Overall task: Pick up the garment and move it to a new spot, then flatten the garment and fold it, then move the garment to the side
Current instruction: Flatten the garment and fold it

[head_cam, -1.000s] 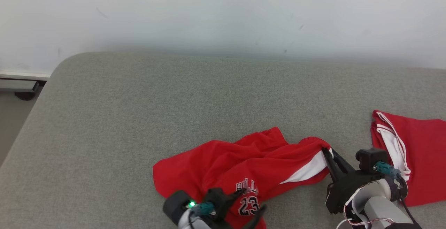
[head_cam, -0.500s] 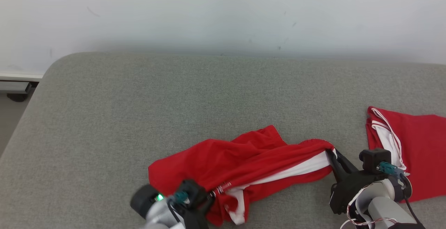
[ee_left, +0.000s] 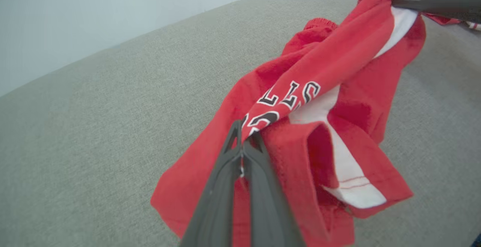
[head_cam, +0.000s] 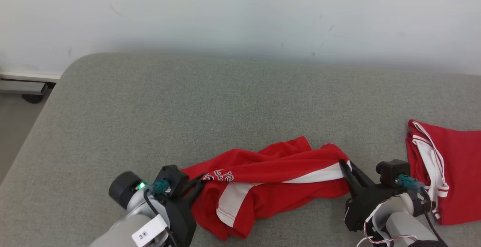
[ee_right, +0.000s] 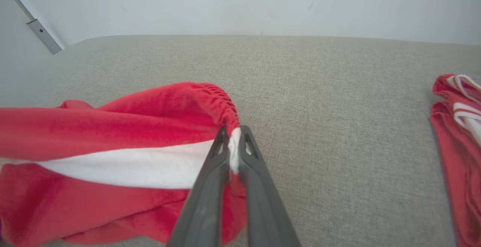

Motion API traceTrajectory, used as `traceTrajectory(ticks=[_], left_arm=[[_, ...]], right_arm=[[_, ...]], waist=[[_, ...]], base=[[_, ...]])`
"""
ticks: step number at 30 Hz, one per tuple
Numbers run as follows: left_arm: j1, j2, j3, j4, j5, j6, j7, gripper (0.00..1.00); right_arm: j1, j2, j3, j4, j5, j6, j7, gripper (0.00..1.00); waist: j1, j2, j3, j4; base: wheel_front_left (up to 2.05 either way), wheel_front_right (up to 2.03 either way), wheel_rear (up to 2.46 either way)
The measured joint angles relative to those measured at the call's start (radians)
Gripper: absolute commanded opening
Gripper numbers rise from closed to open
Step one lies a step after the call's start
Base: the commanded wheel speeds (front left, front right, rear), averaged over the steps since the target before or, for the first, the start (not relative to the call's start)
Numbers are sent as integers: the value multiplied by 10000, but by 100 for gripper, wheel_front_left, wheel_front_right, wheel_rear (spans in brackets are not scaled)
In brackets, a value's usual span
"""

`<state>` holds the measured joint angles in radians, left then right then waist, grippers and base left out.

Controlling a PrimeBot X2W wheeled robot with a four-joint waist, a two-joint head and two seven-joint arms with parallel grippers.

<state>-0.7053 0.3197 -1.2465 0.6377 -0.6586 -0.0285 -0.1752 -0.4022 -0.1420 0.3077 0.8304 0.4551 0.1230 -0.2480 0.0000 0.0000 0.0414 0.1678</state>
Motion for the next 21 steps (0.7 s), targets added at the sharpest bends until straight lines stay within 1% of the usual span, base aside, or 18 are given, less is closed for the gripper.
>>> traceTrajectory(ticks=[4,5,8,11,12,13,14,15,16,18,21], left_arm=[[271,-79,-31,476,-199,-374,-33,0],[256,-213,56,685,-424,-437,-127,0],[263,-370,102,945,-552,-583,-188,0],[257,-581,113,1129,-562,-616,-207,10],[257,-581,113,1129,-562,-616,-207,10],[257,-631,119,1160,-564,-627,-255,22],[257,-610,196,1214,-608,-688,-334,24],[256,-562,247,1248,-637,-690,-351,23],[252,-497,303,1287,-640,-694,-370,0],[233,-387,366,1402,-663,-704,-382,0],[103,-418,430,1536,-686,-777,-468,0]], right_arm=[[-82,111,100,-17,-10,0,0,0],[-218,104,111,-21,-12,0,0,0],[-358,105,176,-25,-94,0,0,0],[-385,105,207,-2,-100,0,0,0],[-385,105,207,-2,-100,0,0,0],[-399,111,270,2,-113,0,0,0],[-608,150,516,58,-303,0,56,0],[-814,198,585,96,-341,0,174,0],[-1047,265,612,115,-336,0,247,0],[-1579,397,633,201,-313,2,416,0],[-2179,435,441,326,-138,4,445,0]], waist=[[1,0,105,-16],[0,0,147,-24],[0,1,212,-53],[1,0,265,-82],[1,0,265,-82],[0,0,274,-93],[1,1,296,-145],[0,0,311,-180],[0,0,326,-218],[1,0,358,-296],[1,1,407,-320]], base=[[0,0,0],[0,0,0],[0,0,0],[0,0,0],[0,0,0],[0,0,0],[0,0,0],[0,0,0],[0,0,0],[0,0,0],[0,0,0]])
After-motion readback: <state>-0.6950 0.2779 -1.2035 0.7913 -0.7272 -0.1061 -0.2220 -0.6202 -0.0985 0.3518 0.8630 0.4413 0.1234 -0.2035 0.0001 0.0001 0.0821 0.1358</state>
